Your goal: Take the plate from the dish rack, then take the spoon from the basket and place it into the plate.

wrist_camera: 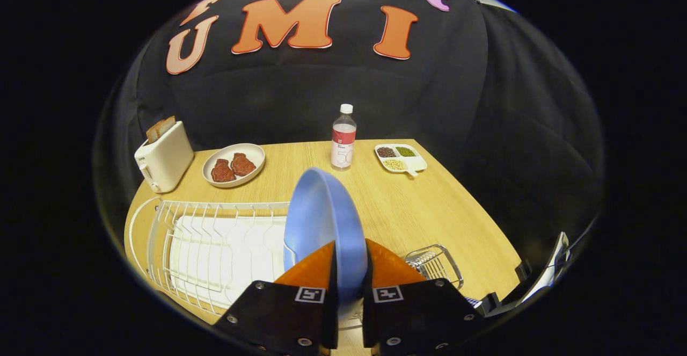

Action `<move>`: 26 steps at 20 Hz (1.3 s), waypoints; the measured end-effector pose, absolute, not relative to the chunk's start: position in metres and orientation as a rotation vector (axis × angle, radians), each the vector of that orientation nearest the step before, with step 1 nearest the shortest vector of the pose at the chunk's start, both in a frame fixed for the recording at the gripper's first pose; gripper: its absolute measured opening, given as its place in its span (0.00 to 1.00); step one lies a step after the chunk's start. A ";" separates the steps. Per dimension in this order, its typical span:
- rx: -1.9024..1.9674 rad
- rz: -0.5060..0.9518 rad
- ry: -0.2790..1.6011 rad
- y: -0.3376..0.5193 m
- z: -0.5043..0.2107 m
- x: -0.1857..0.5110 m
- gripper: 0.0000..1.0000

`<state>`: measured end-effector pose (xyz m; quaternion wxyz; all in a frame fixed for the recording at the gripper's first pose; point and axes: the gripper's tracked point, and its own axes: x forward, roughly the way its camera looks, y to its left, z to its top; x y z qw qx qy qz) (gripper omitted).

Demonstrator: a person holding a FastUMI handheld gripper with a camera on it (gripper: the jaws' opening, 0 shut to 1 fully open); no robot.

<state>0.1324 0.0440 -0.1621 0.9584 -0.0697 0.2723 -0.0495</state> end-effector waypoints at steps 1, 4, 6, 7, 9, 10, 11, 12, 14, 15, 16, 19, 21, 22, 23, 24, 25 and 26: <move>-0.155 -0.105 0.546 0.046 -0.159 0.132 0.16; -0.205 -0.118 0.513 0.049 -0.143 0.133 0.15; -0.225 -0.136 0.492 0.048 -0.135 0.135 0.15; -0.233 -0.147 0.485 0.045 -0.133 0.133 0.15; -0.223 -0.161 0.464 0.043 -0.126 0.133 0.15; -0.203 -0.164 0.461 0.043 -0.122 0.133 0.15; -0.184 -0.163 0.461 0.044 -0.121 0.132 0.15; -0.172 -0.163 0.459 0.044 -0.119 0.130 0.15; -0.160 -0.158 0.448 0.045 -0.111 0.124 0.15; -0.148 -0.148 0.453 0.048 -0.110 0.118 0.15; -0.128 -0.134 0.455 0.052 -0.108 0.113 0.15; -0.066 -0.110 0.449 0.055 -0.100 0.092 0.15; -0.016 -0.094 0.455 0.056 -0.099 0.077 0.15; 0.009 -0.088 0.461 0.054 -0.099 0.067 0.15; 0.032 -0.082 0.468 0.052 -0.099 0.057 0.15; 0.058 -0.075 0.472 0.051 -0.099 0.046 0.15; 0.083 -0.068 0.479 0.050 -0.100 0.035 0.15; 0.103 -0.061 0.487 0.047 -0.102 0.022 0.15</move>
